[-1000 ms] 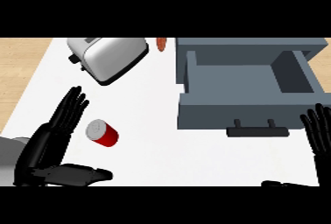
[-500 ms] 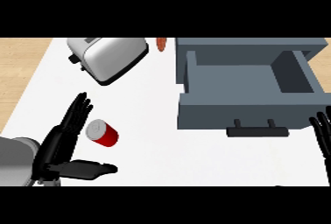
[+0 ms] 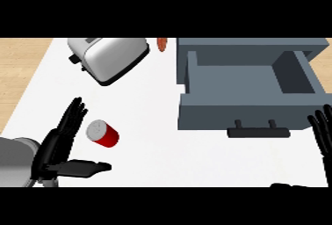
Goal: Pick up the can, place it into the drawer and close the drawer
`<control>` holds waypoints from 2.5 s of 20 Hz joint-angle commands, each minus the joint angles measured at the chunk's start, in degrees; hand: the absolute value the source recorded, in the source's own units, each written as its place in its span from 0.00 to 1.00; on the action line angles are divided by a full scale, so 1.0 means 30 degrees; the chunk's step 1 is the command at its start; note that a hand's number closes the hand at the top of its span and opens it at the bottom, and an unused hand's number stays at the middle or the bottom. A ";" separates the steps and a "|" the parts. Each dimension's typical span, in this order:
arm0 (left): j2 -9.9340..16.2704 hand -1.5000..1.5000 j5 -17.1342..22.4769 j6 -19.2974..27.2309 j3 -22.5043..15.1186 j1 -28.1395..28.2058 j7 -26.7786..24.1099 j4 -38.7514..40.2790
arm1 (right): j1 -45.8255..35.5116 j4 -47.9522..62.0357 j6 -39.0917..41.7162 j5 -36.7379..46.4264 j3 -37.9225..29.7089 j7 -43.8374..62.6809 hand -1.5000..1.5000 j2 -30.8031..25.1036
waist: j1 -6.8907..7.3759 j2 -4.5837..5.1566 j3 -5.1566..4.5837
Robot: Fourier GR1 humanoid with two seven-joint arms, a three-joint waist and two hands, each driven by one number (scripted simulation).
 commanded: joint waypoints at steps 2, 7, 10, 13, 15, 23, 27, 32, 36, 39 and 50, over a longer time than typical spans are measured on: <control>0.0165 0.00 -0.0561 -0.0002 0.0723 -0.1181 -0.2651 0.3968 | 0.1057 -0.0414 0.0200 0.0190 0.0023 -0.0731 0.00 0.0643 | -0.0092 0.0008 -0.0005; 0.0191 0.00 -0.0971 -0.0180 0.0643 -0.0827 -0.4246 0.5187 | -0.0521 0.0037 -0.0257 0.0861 0.0212 0.0246 0.00 0.0647 | -0.0006 0.0003 -0.0003; 0.0692 0.00 -0.0805 -0.0468 0.1457 -0.1557 -0.5420 0.7507 | 0.0006 -0.0768 0.0521 -0.0222 -0.0255 0.0576 0.00 0.0344 | -0.0063 0.0008 -0.0006; 0.1453 0.00 -0.0313 -0.1590 0.1822 -0.0669 -0.5958 0.7157 | 0.1258 -0.0959 0.0813 0.0109 -0.0354 -0.0437 0.00 0.0730 | -0.0044 -0.0004 -0.0002; 0.1465 0.00 -0.0004 -0.1334 0.2046 -0.1476 -0.4463 0.6779 | 0.0642 -0.1359 0.0453 0.0276 -0.0204 0.0474 0.00 0.0855 | -0.0028 -0.0005 -0.0001; 0.0419 0.00 -0.1014 -0.0093 0.1726 -0.2272 -0.6927 1.0756 | 0.0058 -0.1687 0.0397 0.0321 -0.0428 0.1064 0.00 0.0768 | -0.0039 0.0002 -0.0003; 0.0950 0.00 -0.0365 -0.1003 0.1980 -0.2523 -0.6771 1.1142 | 0.0156 -0.0131 0.0963 0.0353 -0.0784 -0.0752 0.00 0.0851 | -0.0024 -0.0001 0.0001; 0.1368 0.00 -0.0442 -0.0744 0.2523 -0.4647 -0.7787 1.3709 | 0.1041 -0.1344 0.1472 -0.0322 -0.1078 -0.0142 0.00 0.0790 | -0.0107 0.0006 -0.0003; 0.0806 0.00 -0.0891 0.0156 0.1955 -0.4410 -0.8123 1.3722 | 0.0129 -0.0986 0.1242 -0.0335 -0.1374 0.0435 0.00 0.0642 | -0.0051 0.0000 0.0000; 0.1018 0.00 -0.0793 0.0005 0.2198 -0.6078 -0.7924 1.5316 | -0.1487 -0.0446 -0.0070 0.0721 -0.0778 0.1067 0.00 0.0839 | -0.0045 0.0018 -0.0004; -0.0011 0.00 -0.0849 0.0484 0.1216 -0.4394 -0.8643 1.4113 | 0.1048 -0.3537 0.0854 -0.0283 -0.0351 0.1825 0.00 0.1460 | -0.0048 -0.0023 0.0000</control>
